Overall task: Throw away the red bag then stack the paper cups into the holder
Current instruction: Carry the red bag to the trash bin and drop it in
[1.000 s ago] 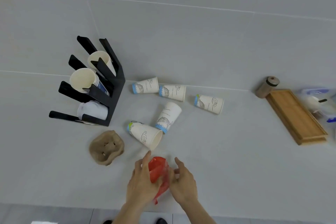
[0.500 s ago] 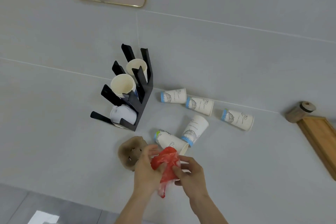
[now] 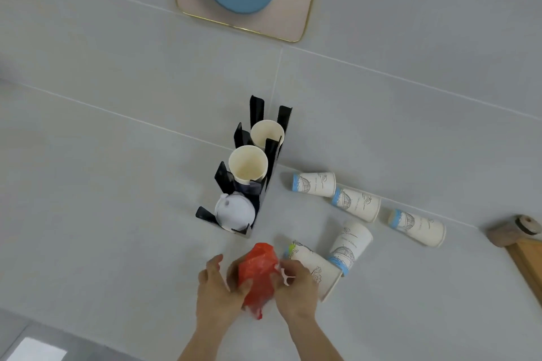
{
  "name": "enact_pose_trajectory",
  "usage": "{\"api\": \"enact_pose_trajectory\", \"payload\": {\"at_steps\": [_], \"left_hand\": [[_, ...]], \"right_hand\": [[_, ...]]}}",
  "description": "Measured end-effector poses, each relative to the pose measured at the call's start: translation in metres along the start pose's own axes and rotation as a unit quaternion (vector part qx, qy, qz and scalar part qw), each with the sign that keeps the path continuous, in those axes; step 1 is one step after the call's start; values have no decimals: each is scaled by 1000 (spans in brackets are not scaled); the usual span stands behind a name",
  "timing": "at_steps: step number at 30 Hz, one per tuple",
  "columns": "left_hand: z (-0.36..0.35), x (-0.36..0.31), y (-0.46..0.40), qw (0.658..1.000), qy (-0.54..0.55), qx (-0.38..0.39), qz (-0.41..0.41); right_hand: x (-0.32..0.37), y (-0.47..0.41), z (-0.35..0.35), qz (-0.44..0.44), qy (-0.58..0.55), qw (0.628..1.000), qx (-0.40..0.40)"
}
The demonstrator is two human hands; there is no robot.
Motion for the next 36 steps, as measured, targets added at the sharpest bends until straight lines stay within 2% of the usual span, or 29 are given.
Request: {"api": "enact_pose_trajectory", "payload": {"at_steps": [4, 15, 19, 25, 31, 36], "left_hand": [[-5, 14, -7, 998, -1, 48, 46], [-10, 17, 0, 993, -1, 50, 107], [-7, 14, 9, 993, 15, 7, 116], [8, 12, 29, 985, 42, -102, 133], [53, 28, 53, 958, 88, -224, 157], [101, 53, 72, 930, 155, -291, 163]], "right_hand": [[0, 0, -7, -6, 25, 1000, -1], [-8, -4, -13, -24, 47, 997, 49], [-14, -13, -16, -24, 59, 994, 90], [-10, -18, -34, 6, 59, 981, 185], [17, 9, -75, 92, 76, 957, 266], [47, 50, -110, 147, 91, 935, 309]]}}
Point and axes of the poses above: each hand's wrist, its own y-axis away from the middle knuckle, its own z-axis out of the back of the hand, x = y × z, the point moved 4 cm from there along -y, towards the middle knuckle, and after that the axes turned 1 degree about z, right-handed, at the moved point
